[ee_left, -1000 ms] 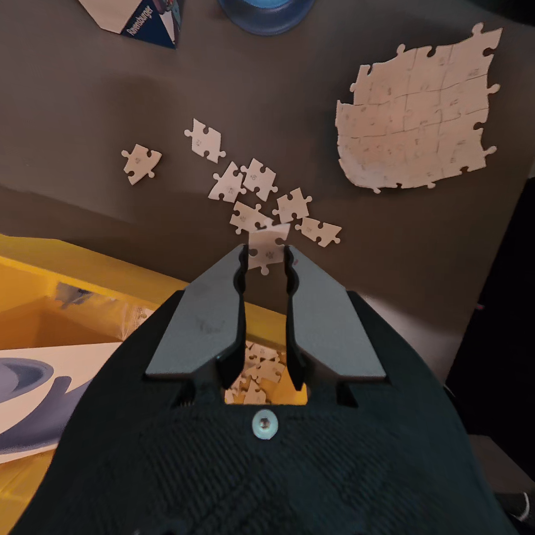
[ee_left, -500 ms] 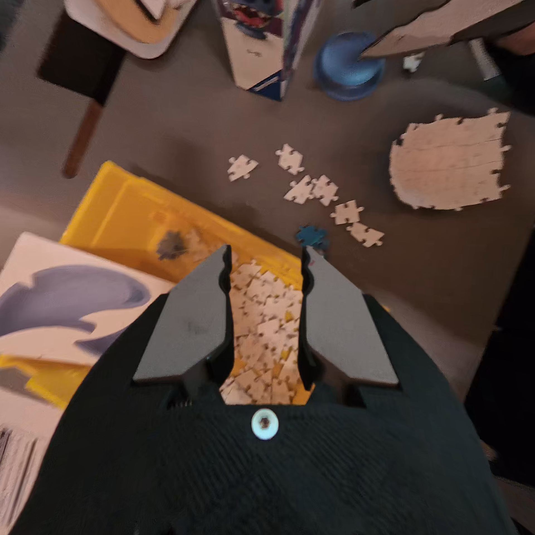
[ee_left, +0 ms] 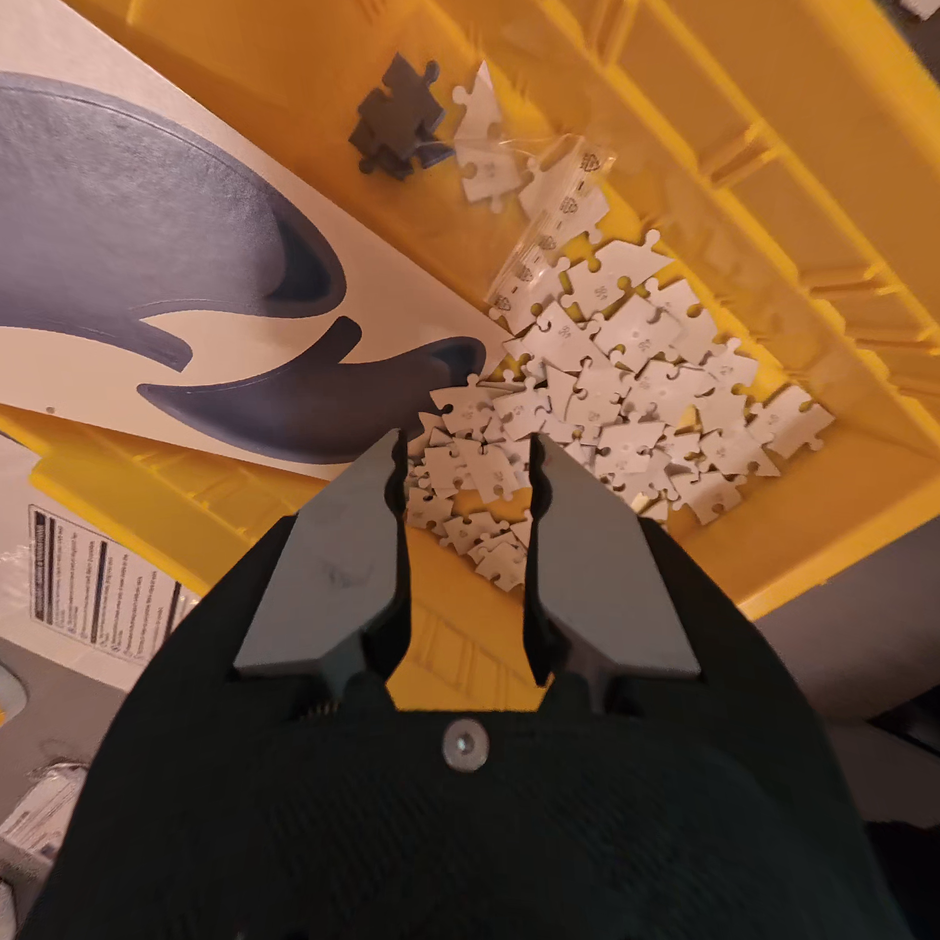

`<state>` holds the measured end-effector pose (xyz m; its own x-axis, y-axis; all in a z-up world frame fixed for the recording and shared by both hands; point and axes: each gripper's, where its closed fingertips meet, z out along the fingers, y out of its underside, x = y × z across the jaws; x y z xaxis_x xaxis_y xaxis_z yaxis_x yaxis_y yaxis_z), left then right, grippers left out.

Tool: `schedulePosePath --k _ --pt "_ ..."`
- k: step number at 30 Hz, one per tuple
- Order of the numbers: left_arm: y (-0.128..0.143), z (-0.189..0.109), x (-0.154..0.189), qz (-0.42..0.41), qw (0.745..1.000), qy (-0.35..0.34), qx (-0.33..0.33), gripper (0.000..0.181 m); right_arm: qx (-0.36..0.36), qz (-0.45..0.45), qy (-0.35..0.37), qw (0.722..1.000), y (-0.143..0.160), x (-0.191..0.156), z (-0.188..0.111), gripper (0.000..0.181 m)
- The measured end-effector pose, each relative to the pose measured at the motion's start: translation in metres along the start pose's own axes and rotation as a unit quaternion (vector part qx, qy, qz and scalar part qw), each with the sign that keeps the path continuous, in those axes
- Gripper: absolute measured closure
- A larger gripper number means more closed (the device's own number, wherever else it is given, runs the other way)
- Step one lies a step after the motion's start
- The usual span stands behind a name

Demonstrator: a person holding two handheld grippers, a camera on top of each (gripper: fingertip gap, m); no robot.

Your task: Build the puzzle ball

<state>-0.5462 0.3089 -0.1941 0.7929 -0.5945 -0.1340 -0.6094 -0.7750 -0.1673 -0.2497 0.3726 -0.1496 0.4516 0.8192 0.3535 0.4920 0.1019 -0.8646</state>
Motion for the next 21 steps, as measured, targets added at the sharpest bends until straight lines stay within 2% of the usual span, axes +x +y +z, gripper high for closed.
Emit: schedulePosePath --k 5,7,9,12,15,18,21 --pt "0.0 -0.007 -0.004 -0.002 1.0 -0.013 0.008 0.135 0.007 -0.005 -0.042 0.999 -0.003 -0.017 0.003 0.148" --pt "-0.001 -0.01 -0.005 -0.007 1.0 -0.012 0.014 0.135 0.03 0.009 -0.097 0.995 -0.017 -0.034 0.003 0.149" --pt "-0.003 -0.012 -0.005 -0.006 1.0 -0.015 0.02 0.135 0.018 0.024 -0.18 0.983 -0.033 -0.065 0.004 0.148" --pt "-0.007 -0.015 -0.002 0.001 1.0 -0.016 0.027 0.135 -0.045 -0.029 -0.227 0.972 -0.047 -0.106 0.021 0.148" --pt "-0.008 -0.017 0.002 0.011 0.999 -0.017 0.028 0.135 -0.126 -0.111 -0.255 0.952 -0.039 -0.142 0.046 0.15" --pt "-0.008 -0.02 0.005 0.017 0.999 -0.019 0.031 0.135 -0.178 -0.18 -0.264 0.931 -0.022 -0.158 0.066 0.152" --pt "-0.01 -0.025 0.007 0.02 0.999 -0.02 0.04 0.135 -0.218 -0.216 -0.282 0.909 -0.004 -0.167 0.074 0.149"
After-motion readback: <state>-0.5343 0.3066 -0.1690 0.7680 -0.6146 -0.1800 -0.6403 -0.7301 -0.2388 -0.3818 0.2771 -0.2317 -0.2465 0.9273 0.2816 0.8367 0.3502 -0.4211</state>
